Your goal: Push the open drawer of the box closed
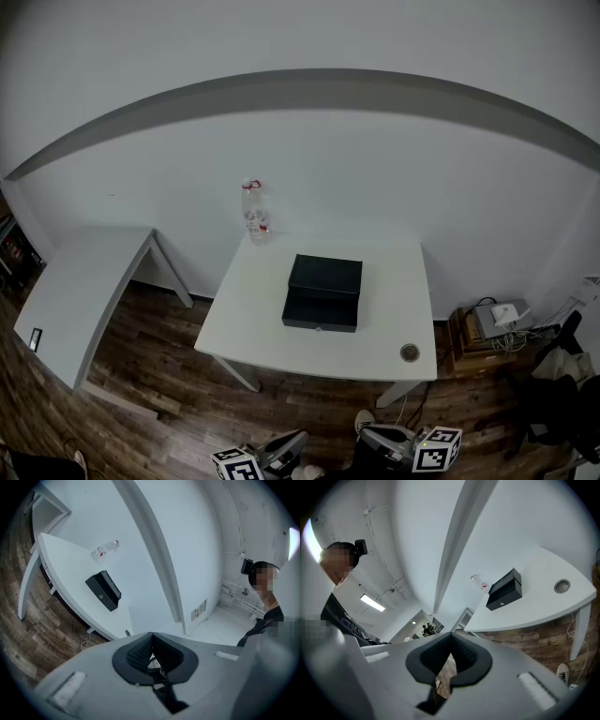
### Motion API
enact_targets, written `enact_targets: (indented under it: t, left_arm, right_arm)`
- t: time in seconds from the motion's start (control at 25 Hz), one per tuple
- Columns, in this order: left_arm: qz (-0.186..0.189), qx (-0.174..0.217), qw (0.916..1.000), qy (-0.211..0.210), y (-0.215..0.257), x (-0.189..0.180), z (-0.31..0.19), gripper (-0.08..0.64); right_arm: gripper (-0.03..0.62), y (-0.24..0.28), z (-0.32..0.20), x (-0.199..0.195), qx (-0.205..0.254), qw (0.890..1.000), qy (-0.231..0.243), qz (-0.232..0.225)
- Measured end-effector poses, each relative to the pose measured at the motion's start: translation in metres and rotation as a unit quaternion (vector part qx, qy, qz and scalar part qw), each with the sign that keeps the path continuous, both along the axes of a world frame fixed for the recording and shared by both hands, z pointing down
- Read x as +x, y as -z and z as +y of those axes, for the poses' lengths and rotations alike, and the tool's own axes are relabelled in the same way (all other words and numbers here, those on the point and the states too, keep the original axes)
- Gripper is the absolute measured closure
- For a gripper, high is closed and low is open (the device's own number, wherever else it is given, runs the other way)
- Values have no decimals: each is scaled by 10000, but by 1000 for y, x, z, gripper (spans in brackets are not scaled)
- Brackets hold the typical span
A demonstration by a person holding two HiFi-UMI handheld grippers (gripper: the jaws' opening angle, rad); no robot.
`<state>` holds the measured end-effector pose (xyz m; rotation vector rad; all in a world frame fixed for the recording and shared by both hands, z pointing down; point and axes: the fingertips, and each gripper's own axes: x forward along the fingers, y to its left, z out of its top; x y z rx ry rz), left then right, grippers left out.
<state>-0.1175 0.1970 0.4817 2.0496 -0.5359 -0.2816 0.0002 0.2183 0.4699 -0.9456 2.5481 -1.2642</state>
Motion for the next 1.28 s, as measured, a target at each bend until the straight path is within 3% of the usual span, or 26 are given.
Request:
enact_targets:
  t: [0.4,0.6,0.96,1.28]
  left_arm:
    - [23,-16,10000,-84,-1,1,2,557]
    - [12,-37,9998,180,0,-8,-8,557]
    - [67,-83,9969,776,3,-11,-60,556]
    - [-43,-188,9919,1254,-2,-8,-110,557]
  right_arm:
    - [591,2,-7,11,48,9996,-282,31]
    - [583,0,-24,12,17,9998,-220,18]
    - [569,8,-108,16,96,9995,187,226]
    - [511,-9,-223,62,48,9974,70,709]
